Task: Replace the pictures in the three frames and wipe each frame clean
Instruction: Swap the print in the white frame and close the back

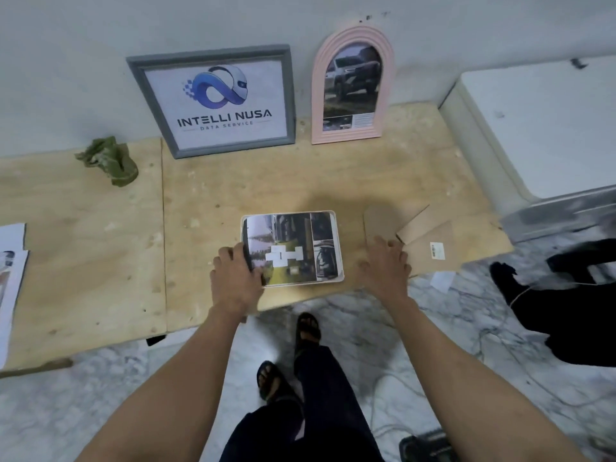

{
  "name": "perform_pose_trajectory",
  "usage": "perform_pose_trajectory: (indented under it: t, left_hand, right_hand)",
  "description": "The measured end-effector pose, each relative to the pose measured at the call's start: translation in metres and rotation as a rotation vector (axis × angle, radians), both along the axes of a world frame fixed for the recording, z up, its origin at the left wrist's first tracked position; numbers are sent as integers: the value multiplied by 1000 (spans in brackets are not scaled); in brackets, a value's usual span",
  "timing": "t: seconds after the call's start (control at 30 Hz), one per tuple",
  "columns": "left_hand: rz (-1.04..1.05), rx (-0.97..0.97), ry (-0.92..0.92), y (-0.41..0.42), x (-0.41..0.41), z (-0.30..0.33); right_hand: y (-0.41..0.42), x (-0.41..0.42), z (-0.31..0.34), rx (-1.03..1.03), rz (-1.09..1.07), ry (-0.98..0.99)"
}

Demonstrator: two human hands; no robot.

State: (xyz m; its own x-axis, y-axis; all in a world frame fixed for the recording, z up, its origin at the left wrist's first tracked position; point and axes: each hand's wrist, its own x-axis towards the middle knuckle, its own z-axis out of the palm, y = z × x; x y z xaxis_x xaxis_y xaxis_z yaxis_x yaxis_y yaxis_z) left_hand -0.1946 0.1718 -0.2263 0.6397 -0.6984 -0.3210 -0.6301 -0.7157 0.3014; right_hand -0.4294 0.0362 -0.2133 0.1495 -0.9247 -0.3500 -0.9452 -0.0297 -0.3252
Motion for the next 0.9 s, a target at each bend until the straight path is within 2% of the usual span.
perform_pose_trajectory:
  t: [0.1,0.17,0.3,0.43,0.57,0.63,0.73,0.8,0.9]
  left_hand:
    - [13,-75,-74,-14,-13,11]
    - [-17,-166,-58,-32,-31,19]
    - [-75,-281,160,-89,-89,25]
    - [-67,-133,341,-147,-158,23]
    - [24,97,325,-187,-198,22]
    - [108,151,358,-201,-206,23]
    - [215,173,430,-210,-206,24]
    - [292,123,481,-209,-197,24]
    - [395,-13,636,-202,-170,27]
  right_hand:
    - [-17,-21,2,23,-94,-38]
    - [-33,-36,4,24,-151,-39]
    - [-70,-73,5,26,-251,-5]
    - [-103,-114,5,28,-312,80]
    - [-122,-140,-1,38,-303,114]
    - [-130,-145,-5,41,-313,57]
    - [-139,-147,-1,98,-474,-114]
    - [-143,-153,3,152,-561,-213]
    - [-151,-155,6,182,-540,-308]
